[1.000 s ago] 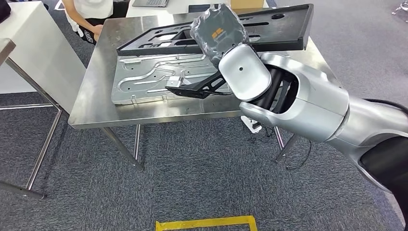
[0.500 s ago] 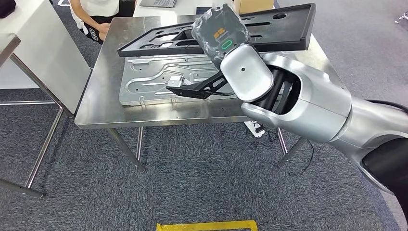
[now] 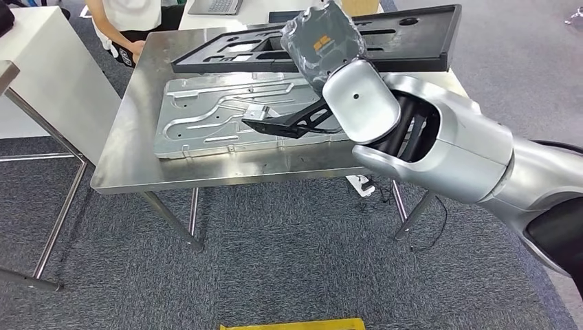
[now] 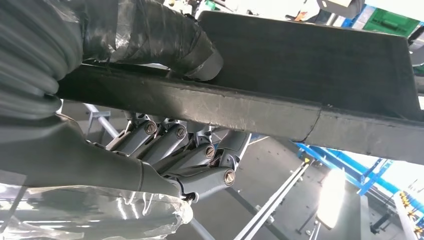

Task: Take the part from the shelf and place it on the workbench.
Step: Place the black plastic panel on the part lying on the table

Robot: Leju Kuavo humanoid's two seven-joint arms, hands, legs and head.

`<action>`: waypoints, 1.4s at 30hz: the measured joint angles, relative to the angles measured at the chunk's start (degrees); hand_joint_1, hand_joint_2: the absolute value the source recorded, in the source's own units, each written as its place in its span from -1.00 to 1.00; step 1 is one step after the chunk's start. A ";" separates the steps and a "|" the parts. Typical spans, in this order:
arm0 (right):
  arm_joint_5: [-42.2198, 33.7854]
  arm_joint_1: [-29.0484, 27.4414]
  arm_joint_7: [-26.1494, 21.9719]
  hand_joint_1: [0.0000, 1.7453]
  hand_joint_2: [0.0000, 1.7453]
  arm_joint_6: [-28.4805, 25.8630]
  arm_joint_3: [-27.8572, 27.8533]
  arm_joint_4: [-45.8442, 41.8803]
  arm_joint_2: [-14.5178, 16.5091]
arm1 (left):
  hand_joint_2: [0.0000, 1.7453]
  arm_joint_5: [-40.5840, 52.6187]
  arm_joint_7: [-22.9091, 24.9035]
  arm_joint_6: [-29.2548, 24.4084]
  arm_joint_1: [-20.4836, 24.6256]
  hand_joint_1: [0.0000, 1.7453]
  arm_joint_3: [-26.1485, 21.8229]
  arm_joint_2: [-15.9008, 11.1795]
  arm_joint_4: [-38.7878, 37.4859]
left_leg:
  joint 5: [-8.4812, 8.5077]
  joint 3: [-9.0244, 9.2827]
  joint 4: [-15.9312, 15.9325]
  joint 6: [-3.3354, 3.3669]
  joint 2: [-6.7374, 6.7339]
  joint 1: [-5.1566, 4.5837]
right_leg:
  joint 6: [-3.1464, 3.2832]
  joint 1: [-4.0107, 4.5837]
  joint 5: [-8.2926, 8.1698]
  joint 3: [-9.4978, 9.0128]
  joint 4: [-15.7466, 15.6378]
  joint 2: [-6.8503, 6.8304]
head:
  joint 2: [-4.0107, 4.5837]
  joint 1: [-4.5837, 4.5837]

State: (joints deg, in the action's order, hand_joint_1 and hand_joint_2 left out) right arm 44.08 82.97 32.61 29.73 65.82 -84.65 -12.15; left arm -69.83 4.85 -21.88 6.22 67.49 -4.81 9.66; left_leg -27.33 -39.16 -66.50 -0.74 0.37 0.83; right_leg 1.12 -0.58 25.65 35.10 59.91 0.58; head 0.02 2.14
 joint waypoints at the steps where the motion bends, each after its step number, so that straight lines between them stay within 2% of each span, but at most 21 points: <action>1: -0.10 0.08 0.18 1.00 1.00 0.07 -0.08 -0.17 -0.15 | 1.00 -0.11 0.01 -0.10 -0.01 -1.00 -0.01 -0.07 0.00 | 1.40 1.73 3.63 0.50 -0.07 -0.23 | -0.12 0.12 0.15 -0.17 0.00 0.02 | 0.00 -0.03; 3: -0.27 0.20 0.54 1.00 1.00 0.23 -0.23 -0.54 -0.48 | 1.00 -0.20 0.02 -0.32 0.12 -1.00 -0.02 -0.21 0.00 | 2.15 3.61 7.48 1.29 -0.16 -0.76 | -0.58 0.06 0.26 -0.25 -0.12 0.00 | 0.00 -0.06; 7: -0.44 0.27 0.83 1.00 1.00 0.54 -0.33 -1.13 -1.27 | 1.00 -0.20 0.09 -0.52 0.18 -1.00 -0.04 -0.24 0.00 | 2.58 4.79 9.43 2.02 -0.29 -0.62 | -1.77 -0.01 1.01 0.09 0.65 -0.10 | -0.01 -0.20; 8: -0.44 0.35 0.86 1.00 1.00 0.54 -0.37 -1.26 -1.50 | 1.00 -0.20 0.11 -0.53 0.14 -1.00 -0.04 -0.22 0.00 | 2.74 5.15 9.94 2.22 -0.41 -0.45 | -1.99 0.02 2.16 1.02 2.66 -0.13 | -0.01 -0.32; 11: -0.50 0.19 0.89 1.00 1.00 0.56 -0.32 -1.55 -2.05 | 1.00 -0.19 0.13 -0.52 0.19 -1.00 -0.04 -0.19 0.00 | 2.50 5.44 10.03 2.61 -0.54 -0.37 | -2.51 -0.19 6.08 6.23 12.49 -0.20 | 0.00 -0.50; 13: -0.64 -0.12 0.88 1.00 1.00 0.58 -0.21 -1.63 -2.30 | 1.00 -0.18 0.11 -0.51 0.22 -1.00 -0.04 -0.16 0.00 | 2.09 5.58 9.70 2.52 -0.36 -0.27 | -2.86 -0.55 5.06 7.45 13.76 -0.26 | 0.00 -0.52; 15: -0.77 -0.16 0.88 1.00 1.00 0.59 -0.17 -1.69 -2.46 | 1.00 -0.17 0.11 -0.50 0.15 -1.00 -0.04 -0.13 0.00 | 1.37 5.71 8.95 2.03 -0.14 -0.10 | -3.14 -0.98 1.24 5.04 7.92 -0.33 | 0.00 -0.54; 17: -0.85 0.00 0.87 1.00 1.00 0.58 -0.17 -1.90 -2.58 | 1.00 -0.17 0.11 -0.50 0.15 -1.00 -0.04 -0.11 0.00 | 0.50 5.42 7.82 1.24 0.05 -0.20 | -2.95 -1.01 -0.66 2.37 2.26 -0.30 | 0.00 -0.49; 18: -0.88 0.04 0.85 1.00 1.00 0.57 -0.16 -2.02 -2.62 | 1.00 -0.17 0.11 -0.51 0.19 -1.00 -0.04 -0.11 0.00 | 0.22 5.22 7.48 0.88 0.11 -0.27 | -2.65 -0.90 -0.59 1.86 1.17 -0.26 | -0.01 -0.46; 22: -0.96 0.03 0.84 1.00 1.00 0.56 -0.14 -2.22 -2.74 | 1.00 -0.17 0.07 -0.55 0.16 -1.00 -0.04 0.01 0.00 | -0.92 4.53 5.92 -0.26 -0.01 -0.06 | -1.11 -0.81 -0.30 1.35 0.61 -0.15 | 0.00 -0.25; 25: -1.03 -0.04 0.82 1.00 1.00 0.53 -0.08 -2.25 -2.78 | 1.00 -0.19 0.10 -0.63 0.23 -1.00 -0.04 0.08 0.00 | -4.75 -0.12 -3.31 -0.70 -0.12 0.01 | -0.42 -0.75 0.09 0.56 0.34 -0.15 | 0.00 -0.04; 27: -1.08 -0.30 0.79 1.00 1.00 0.52 0.11 -2.25 -2.78 | 1.00 -0.22 0.15 -0.69 0.19 -1.00 -0.04 0.07 0.00 | -5.11 -3.10 -7.71 -0.67 -0.12 0.00 | -0.25 -0.54 0.55 0.00 0.34 -0.09 | 0.00 -0.05; 29: -1.09 -0.49 0.75 1.00 1.00 0.48 0.24 -2.25 -2.78 | 1.00 -0.27 0.16 -0.69 0.05 -1.00 -0.04 0.07 0.00 | -1.47 -2.37 -4.16 -0.21 -0.11 -0.11 | -0.29 -0.40 1.11 -0.78 0.35 0.07 | 0.00 -0.06; 31: -1.09 -0.47 0.72 1.00 1.00 0.33 0.25 -2.24 -2.78 | 1.00 -0.33 0.15 -0.72 -0.02 -1.00 -0.05 -0.01 0.00 | 2.33 0.56 3.00 0.56 -0.15 -0.47 | -0.49 -0.31 1.71 -1.54 0.33 0.13 | 0.00 -0.08; 32: -1.09 -0.44 0.70 1.00 1.00 0.22 0.25 -2.23 -2.78 | 1.00 -0.35 0.14 -0.75 0.05 -1.00 -0.06 -0.05 0.00 | 3.05 1.74 5.50 0.88 -0.18 -0.72 | -0.69 -0.29 1.92 -1.73 0.29 0.16 | 0.00 -0.05; 34: -1.11 -0.49 0.61 1.00 1.00 0.03 0.26 -2.22 -2.78 | 1.00 -0.39 0.14 -0.81 0.24 -1.00 -0.10 -0.11 0.00 | 2.71 2.70 7.20 1.32 -0.19 -1.13 | -1.24 -0.29 2.07 -1.88 -0.01 0.16 | 0.00 -0.03; 37: -1.15 -0.55 0.50 1.00 1.00 -0.10 0.19 -2.24 -2.80 | 1.00 -0.46 0.20 -0.86 0.30 -1.00 -0.13 -0.10 0.00 | 2.72 4.10 8.86 2.04 -0.27 -0.83 | -2.08 -0.21 2.97 -1.86 0.79 0.05 | -0.01 -0.15; 38: -1.14 -0.48 0.49 1.00 1.00 -0.16 0.16 -2.24 -2.82 | 1.00 -0.48 0.22 -0.87 0.26 -1.00 -0.13 -0.09 0.00 | 2.72 4.68 9.37 2.30 -0.33 -0.68 | -2.22 -0.14 4.02 -0.79 3.03 0.00 | -0.01 -0.25; 40: -1.14 -0.56 0.46 1.00 1.00 -0.25 0.16 -2.23 -2.86 | 1.00 -0.49 0.26 -0.86 0.24 -1.00 -0.13 -0.09 0.00 | 2.35 5.29 9.60 2.77 -0.40 -0.66 | -2.31 -0.15 6.50 3.30 10.16 -0.07 | -0.01 -0.36; 41: -1.16 -0.80 0.44 1.00 1.00 -0.29 0.19 -2.23 -2.87 | 1.00 -0.49 0.28 -0.85 0.25 -1.00 -0.13 -0.09 0.00 | 2.05 5.54 9.54 2.91 -0.36 -0.66 | -2.42 -0.18 7.01 5.44 13.24 -0.08 | 0.00 -0.37; 42: -1.18 -1.07 0.41 1.00 1.00 -0.30 0.23 -2.22 -2.87 | 1.00 -0.48 0.31 -0.85 0.25 -1.00 -0.13 -0.09 0.00 | 1.70 5.85 9.45 2.96 -0.26 -0.65 | -2.54 -0.28 6.43 6.77 14.53 -0.09 | 0.00 -0.37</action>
State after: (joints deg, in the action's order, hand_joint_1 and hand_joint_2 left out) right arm 42.90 81.90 33.01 29.43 66.05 -86.88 -15.02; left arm -70.31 5.15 -22.73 6.47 67.36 -4.90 9.66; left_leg -25.63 -33.31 -57.05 2.22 0.10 0.18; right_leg -1.42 -0.86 32.08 41.87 74.44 0.48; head 0.02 1.77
